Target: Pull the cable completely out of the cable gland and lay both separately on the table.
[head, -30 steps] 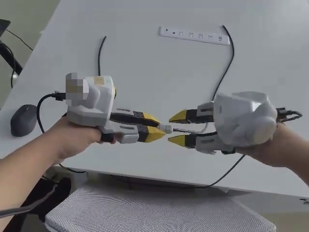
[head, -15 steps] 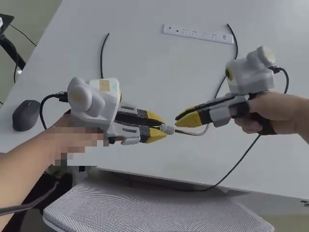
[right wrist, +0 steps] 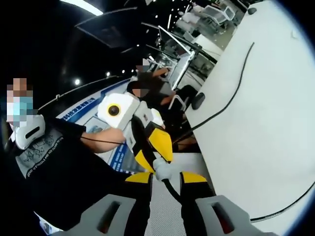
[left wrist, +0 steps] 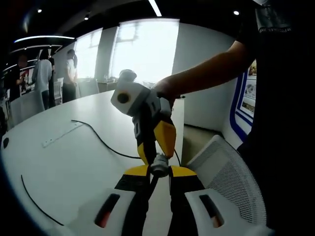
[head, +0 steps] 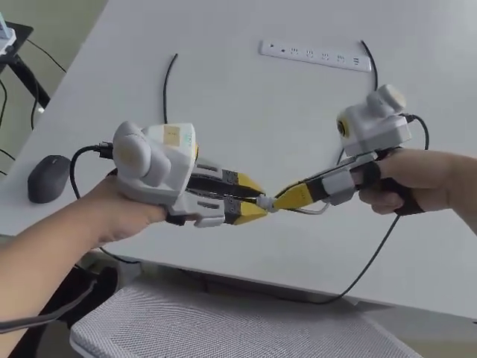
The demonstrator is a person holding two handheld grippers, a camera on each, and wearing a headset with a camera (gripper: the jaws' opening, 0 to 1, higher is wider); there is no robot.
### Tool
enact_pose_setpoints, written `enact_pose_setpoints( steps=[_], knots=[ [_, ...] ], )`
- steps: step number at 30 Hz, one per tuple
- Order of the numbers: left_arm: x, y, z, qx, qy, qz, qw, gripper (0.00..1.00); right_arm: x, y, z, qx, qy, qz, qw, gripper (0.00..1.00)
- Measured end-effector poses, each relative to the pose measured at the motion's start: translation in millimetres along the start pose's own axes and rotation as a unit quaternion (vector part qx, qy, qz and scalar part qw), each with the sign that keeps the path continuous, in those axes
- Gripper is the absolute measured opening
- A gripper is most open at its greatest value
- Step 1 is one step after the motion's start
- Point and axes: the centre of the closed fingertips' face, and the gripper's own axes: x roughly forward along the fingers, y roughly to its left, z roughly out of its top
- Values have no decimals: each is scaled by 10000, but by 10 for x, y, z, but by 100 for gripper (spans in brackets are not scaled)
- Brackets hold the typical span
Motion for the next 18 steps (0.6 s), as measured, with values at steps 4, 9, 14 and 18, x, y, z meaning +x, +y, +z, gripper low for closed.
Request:
enact_pose_setpoints(
  steps=[4,9,14,18],
  knots=[
    [2,5,-4,14,16,-10,10000,15,20,2,-19,37,74,28,10000,14],
    [-2,-1,-32,-3,66,-28,10000,15,49,38,-42,-184,141,46,9997,9],
    [-18,-7,-46,-88,78,-25,9999,15,72,27,-43,-463,171,-150,9987,8],
    [-45,-28,-81,-163,148,-66,9997,15,126,18,-58,-1449,412,-841,9850,8]
  ],
)
